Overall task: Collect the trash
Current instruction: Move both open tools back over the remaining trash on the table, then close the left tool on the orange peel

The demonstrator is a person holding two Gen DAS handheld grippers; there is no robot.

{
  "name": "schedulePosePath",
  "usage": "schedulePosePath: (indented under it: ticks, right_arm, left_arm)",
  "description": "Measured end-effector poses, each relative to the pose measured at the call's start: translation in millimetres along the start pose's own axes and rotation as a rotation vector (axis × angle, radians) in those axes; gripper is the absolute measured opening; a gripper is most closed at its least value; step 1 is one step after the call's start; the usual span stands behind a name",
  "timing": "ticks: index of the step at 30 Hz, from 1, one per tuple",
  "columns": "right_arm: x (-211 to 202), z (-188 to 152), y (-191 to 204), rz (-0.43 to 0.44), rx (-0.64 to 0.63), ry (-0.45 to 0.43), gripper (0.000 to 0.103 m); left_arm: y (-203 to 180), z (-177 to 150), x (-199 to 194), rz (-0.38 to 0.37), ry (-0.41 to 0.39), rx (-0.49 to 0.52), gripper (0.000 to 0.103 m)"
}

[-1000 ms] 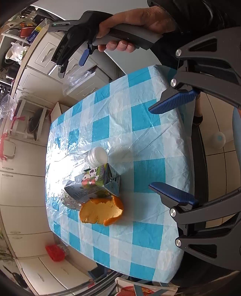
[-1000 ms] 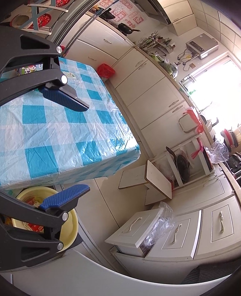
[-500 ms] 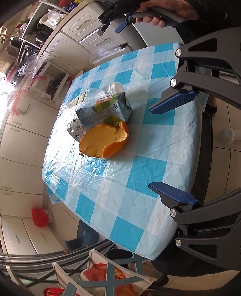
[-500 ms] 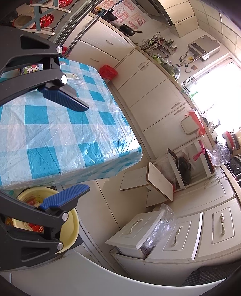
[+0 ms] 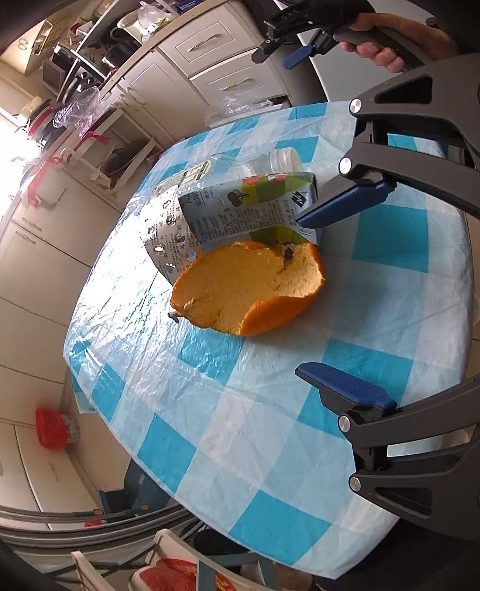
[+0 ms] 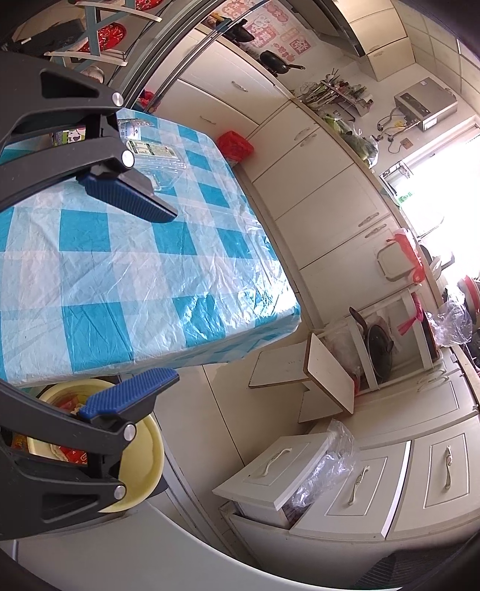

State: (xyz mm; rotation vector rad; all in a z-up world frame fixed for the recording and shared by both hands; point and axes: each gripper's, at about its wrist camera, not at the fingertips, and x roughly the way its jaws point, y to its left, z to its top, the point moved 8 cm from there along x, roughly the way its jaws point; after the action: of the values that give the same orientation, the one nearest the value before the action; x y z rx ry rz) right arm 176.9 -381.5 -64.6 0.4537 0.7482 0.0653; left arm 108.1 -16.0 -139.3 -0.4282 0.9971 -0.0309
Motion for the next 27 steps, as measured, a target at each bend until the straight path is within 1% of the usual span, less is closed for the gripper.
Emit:
schedulePosePath:
  ticks: [1, 2, 3, 5, 7, 8, 9, 12, 17, 21, 24, 25, 26, 27]
  right_arm:
    - [1, 0, 1, 0.003, -0.001, 0.002, 0.078]
    - [1, -1, 2, 0.006, -0.003, 0.004, 0.078]
    - [1, -1, 3, 0.010, -0.004, 0.006, 0.078]
    - [2, -1, 4, 0.016, -0.008, 0.008, 0.078]
    - [2, -1, 6, 0.023, -0.010, 0.010, 0.078]
    - [2, -1, 6, 0.026, -0.010, 0.010, 0.078]
    - [2, -1, 7, 0.029, -0.010, 0.011, 0.078]
    - [3, -1, 9, 0.036, -0.011, 0.012, 0.078]
    - [6, -3, 12, 0.035, -0.023, 0.020, 0.078]
    - [9, -5, 12, 0.028, -0.027, 0.029, 0.078]
    - [12, -8, 16, 0.024, -0.042, 0.038, 0.078]
    - [14, -9, 18, 0.024, -0.052, 0.044, 0.078]
    - [15, -11, 20, 0.022, -0.064, 0.048, 0.078]
    - [16, -12, 23, 0.019, -0.080, 0.050, 0.078]
  left_arm:
    - [-2, 1, 5, 0.000, 0.003, -0.005, 0.065]
    - [-3, 2, 10, 0.001, 0.008, -0.015, 0.059]
    - [-4, 1, 13, 0.001, 0.010, -0.023, 0.052]
    - [-4, 3, 20, 0.014, 0.011, -0.030, 0.042]
    - [-3, 6, 23, 0.020, -0.001, -0.038, 0.036]
    - [-2, 8, 24, 0.024, -0.006, -0.044, 0.026]
    - [2, 10, 25, 0.027, -0.003, -0.046, 0.020]
    - [12, 13, 27, 0.020, 0.002, -0.057, 0.011]
    - [29, 20, 16, 0.038, -0.023, -0.037, 0.006]
    - [48, 22, -3, 0.070, -0.053, -0.024, 0.005]
    - [56, 19, -7, 0.063, -0.032, -0.010, 0.006]
    - [57, 18, -6, 0.065, -0.030, -0.008, 0.008]
    - [58, 19, -5, 0.065, -0.025, -0.005, 0.017]
    - [59, 19, -3, 0.071, -0.025, -0.008, 0.029]
